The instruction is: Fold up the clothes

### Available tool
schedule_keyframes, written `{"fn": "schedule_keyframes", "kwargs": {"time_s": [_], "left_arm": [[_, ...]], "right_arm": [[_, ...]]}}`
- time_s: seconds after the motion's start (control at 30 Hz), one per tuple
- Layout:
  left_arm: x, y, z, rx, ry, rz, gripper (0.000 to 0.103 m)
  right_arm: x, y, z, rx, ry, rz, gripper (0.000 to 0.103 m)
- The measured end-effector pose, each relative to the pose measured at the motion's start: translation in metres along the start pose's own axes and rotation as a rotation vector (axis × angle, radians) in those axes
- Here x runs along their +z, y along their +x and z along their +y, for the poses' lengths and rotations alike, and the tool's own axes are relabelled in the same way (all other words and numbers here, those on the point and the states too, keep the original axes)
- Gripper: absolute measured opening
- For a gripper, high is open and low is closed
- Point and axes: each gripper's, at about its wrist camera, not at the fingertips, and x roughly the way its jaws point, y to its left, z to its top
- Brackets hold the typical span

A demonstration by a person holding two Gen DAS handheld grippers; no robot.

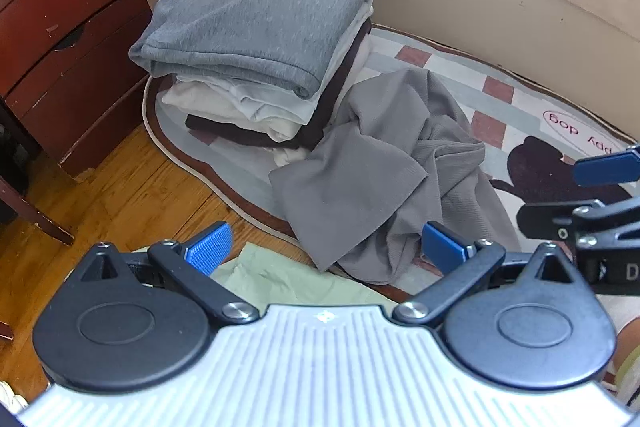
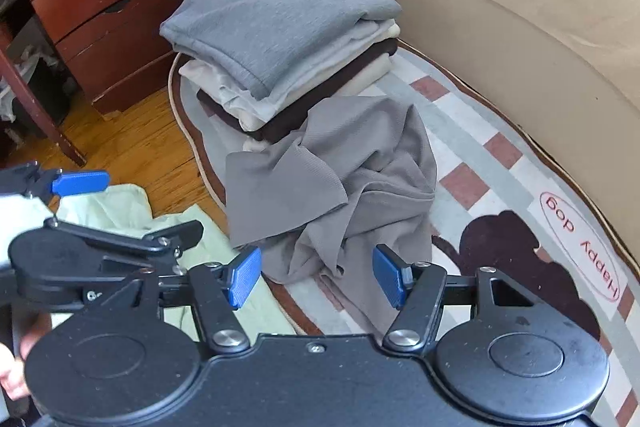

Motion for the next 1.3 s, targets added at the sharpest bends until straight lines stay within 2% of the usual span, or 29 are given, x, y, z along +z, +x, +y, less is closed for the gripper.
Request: {"fn": "schedule_keyframes", "kwargs": {"time_s": [0.17, 0.27, 0.33, 0.4, 0.53, 1.3], "left_arm": [[-0.009, 0.0, -0.003, 0.031, 0.043, -0.004, 0.103], [-0.003, 0.013, -0.009, 0.038, 0.052, 0.046, 0.103], [-0.002, 0.014, -0.01, 0.041, 0.057, 0.048, 0.103], [-0.003, 0.016, -0.01, 0.036, 0.06, 0.048, 0.103], [-0.004, 0.02, -0.013, 0.03, 0.066, 0.055, 0.103], [-0.004, 0.023, -0.016, 0.018, 0.081, 0.065, 0.103]], "right_arm": [[0.0, 0.005, -0.002, 0.0, 0.01, -0.003, 0.067], [0.0, 0.007, -0.001, -0.005, 0.015, -0.004, 0.067], [0.004, 0.01, -0.003, -0.004, 0.023, 0.0, 0.067], [0.006, 0.013, -0.013, 0.018, 0.026, 0.003, 0.067], [0.007, 0.015, -0.007, 0.033, 0.021, 0.007, 0.067], [0.007, 0.021, -0.001, 0.04, 0.012, 0.039, 0.067]]}}
